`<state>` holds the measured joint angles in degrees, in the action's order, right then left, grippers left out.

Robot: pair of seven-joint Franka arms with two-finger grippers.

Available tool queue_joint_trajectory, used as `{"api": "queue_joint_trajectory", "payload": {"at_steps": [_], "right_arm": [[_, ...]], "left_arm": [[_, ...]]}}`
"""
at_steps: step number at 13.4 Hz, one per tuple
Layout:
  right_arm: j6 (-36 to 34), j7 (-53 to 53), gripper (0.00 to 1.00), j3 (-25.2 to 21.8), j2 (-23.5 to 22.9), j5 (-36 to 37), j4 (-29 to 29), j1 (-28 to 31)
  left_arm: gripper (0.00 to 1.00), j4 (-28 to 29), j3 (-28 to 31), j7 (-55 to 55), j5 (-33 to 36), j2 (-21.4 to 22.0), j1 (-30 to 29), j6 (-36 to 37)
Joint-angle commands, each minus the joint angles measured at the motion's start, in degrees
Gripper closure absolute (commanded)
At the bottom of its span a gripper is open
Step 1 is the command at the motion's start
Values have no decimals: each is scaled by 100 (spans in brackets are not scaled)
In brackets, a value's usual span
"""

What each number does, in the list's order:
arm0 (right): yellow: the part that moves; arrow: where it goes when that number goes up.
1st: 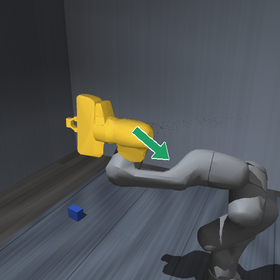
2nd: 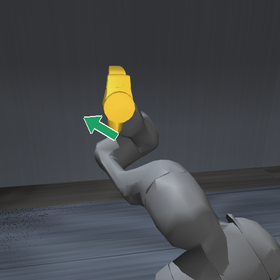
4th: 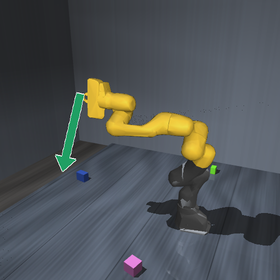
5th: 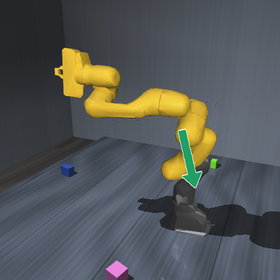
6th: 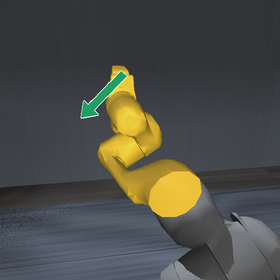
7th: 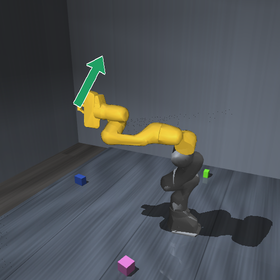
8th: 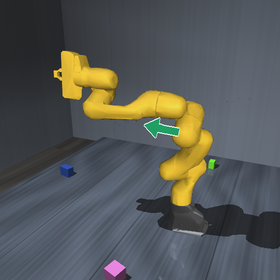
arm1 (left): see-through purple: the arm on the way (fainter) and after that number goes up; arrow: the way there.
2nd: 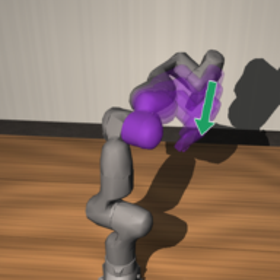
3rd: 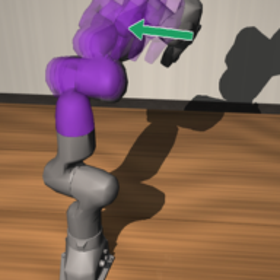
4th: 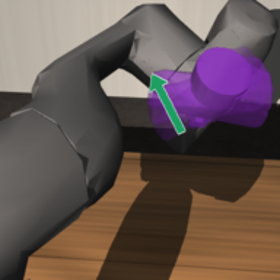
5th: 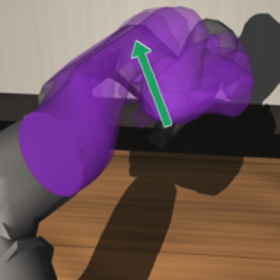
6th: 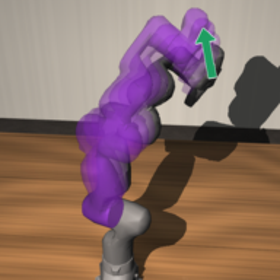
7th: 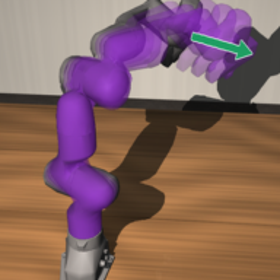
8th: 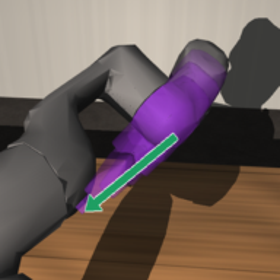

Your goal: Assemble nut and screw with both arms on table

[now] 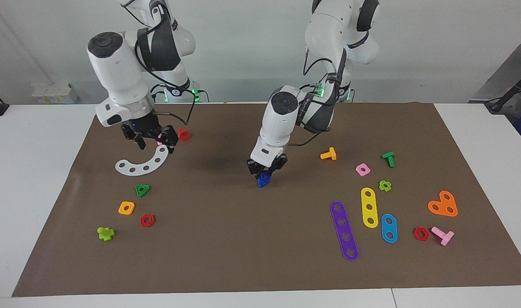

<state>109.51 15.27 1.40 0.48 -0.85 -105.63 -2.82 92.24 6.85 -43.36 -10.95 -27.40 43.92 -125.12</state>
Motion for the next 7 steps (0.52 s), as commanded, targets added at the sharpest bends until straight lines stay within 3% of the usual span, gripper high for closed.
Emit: {"api": "queue_joint_trajectory", "payload": {"at_steps": [1,7], "right_arm": [[-568,-481,1,44,119,-143,365,246],[-1624,-507,0,44,-144,-46,1562,203]], "left_arm": [[100,127,106,-23,-74,-11,152,-74],[100,583,124,-32,-65,41,372,-248]]}}
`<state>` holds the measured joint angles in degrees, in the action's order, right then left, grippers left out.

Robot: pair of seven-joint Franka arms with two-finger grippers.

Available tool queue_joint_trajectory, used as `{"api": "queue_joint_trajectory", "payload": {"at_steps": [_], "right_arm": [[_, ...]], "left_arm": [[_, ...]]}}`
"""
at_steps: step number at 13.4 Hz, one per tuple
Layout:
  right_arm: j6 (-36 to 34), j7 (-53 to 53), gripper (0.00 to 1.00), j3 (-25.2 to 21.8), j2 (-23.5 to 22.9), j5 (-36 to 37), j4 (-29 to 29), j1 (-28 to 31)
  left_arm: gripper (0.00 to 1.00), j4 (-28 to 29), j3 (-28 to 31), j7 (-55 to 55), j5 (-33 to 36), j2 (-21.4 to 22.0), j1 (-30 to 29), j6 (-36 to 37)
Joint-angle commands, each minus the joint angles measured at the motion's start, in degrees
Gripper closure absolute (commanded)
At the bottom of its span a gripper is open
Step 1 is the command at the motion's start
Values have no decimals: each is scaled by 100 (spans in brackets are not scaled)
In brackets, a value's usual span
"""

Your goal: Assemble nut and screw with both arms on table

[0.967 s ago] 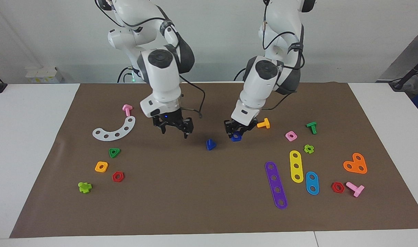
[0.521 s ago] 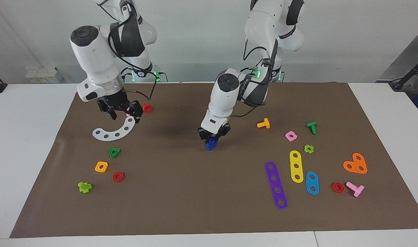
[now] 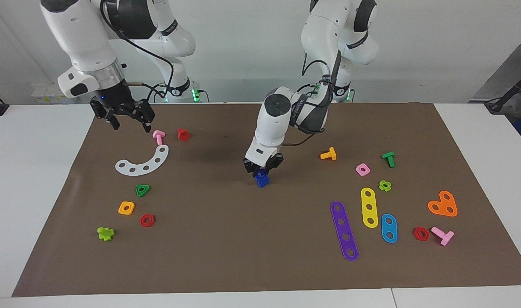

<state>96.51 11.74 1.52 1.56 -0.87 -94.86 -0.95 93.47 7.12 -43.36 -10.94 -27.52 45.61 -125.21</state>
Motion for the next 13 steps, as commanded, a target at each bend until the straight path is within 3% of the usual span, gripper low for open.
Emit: {"api": "queue_joint_trajectory", "payload": {"at_steps": [1,13], "right_arm": [[-300,-146,0,42,-270,-62,460,8],[-343,-269,0,77,-182,8,284,-63]], "left_arm": [[100,600,105,-24,-57,79,220,-337],[100,576,132,-6,172,80,168,-346]]}}
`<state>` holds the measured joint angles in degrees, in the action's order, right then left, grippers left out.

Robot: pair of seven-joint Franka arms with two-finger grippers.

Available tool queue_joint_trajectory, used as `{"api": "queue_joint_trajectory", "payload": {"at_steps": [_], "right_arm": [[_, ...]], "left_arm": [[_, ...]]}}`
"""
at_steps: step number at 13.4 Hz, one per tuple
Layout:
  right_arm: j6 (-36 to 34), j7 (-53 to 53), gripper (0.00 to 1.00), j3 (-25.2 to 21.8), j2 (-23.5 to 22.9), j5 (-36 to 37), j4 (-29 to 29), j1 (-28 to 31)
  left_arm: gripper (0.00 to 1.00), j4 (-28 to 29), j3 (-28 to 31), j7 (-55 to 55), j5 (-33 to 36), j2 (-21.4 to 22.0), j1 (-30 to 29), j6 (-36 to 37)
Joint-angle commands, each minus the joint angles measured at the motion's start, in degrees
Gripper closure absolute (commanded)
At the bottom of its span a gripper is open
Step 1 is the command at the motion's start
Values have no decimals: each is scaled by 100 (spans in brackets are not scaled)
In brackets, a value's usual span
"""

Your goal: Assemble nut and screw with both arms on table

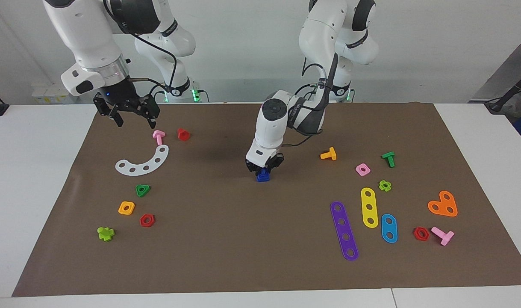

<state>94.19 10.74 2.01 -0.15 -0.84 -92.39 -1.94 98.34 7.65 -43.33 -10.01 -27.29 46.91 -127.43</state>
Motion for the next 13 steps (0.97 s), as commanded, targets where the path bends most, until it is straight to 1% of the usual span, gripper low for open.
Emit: {"api": "queue_joint_trajectory", "payload": {"at_steps": [1,2,4,5,6,7,8,9,10,12,13], "right_arm": [[-111,-169,0,27,-11,5,45,36],[-111,-169,0,27,-11,5,45,44],[-111,-160,0,18,-20,31,54,36],[-120,-160,0,18,-20,136,71,36],[-120,-160,0,36,-28,250,89,36],[-120,-160,0,45,-20,277,89,27],[-120,-160,0,45,-20,278,89,36],[-120,-143,0,45,-20,269,89,36],[-120,-134,0,45,-20,260,80,36],[-129,-107,0,45,-20,199,80,36],[-120,-99,0,45,-20,198,80,36]], "left_arm": [[25,81,78,-17,78,49,38,-159],[0,72,96,-17,78,48,64,-168],[0,-42,87,9,174,31,11,-115],[0,-260,96,18,271,22,-24,33],[0,-697,96,35,298,-56,-181,426],[0,-1076,96,62,307,-161,-426,978],[0,-1445,87,158,298,-180,-654,1419],[0,-1649,87,437,298,-110,-839,1736],[1,-1668,105,762,298,47,-1068,1983],[10,-1625,105,1543,263,573,-1542,2396],[10,-1625,105,1974,280,785,-1832,2729]]}}
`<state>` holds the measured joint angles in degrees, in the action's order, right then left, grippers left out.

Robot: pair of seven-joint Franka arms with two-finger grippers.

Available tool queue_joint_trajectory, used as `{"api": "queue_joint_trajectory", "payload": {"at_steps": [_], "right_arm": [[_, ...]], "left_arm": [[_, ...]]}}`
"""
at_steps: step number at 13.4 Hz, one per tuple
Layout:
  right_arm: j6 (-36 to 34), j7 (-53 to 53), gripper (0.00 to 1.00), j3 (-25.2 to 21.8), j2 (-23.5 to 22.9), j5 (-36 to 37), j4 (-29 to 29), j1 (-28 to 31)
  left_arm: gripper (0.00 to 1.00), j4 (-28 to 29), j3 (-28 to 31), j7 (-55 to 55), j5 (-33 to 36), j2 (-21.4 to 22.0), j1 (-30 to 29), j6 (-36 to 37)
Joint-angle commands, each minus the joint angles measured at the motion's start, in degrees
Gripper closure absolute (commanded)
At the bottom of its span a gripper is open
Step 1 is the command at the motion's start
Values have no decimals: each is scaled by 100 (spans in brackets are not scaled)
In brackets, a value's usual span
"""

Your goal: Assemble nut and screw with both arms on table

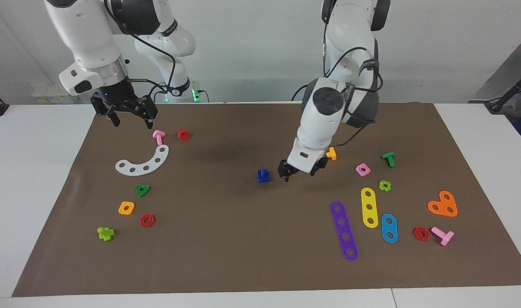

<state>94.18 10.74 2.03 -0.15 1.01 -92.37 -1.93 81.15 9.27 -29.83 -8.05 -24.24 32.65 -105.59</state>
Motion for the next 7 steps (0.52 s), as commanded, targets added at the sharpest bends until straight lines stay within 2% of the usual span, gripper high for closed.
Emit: {"api": "queue_joint_trajectory", "payload": {"at_steps": [1,4,7], "right_arm": [[-119,-98,0,43,-20,13,62,35],[-207,-90,0,43,-11,39,61,35],[-304,-81,0,43,94,66,9,44]], "left_arm": [[10,120,-57,1149,111,655,-687,844],[10,461,-22,2766,584,1209,-1435,1304],[10,866,-13,3570,638,1710,-2121,1287]]}}
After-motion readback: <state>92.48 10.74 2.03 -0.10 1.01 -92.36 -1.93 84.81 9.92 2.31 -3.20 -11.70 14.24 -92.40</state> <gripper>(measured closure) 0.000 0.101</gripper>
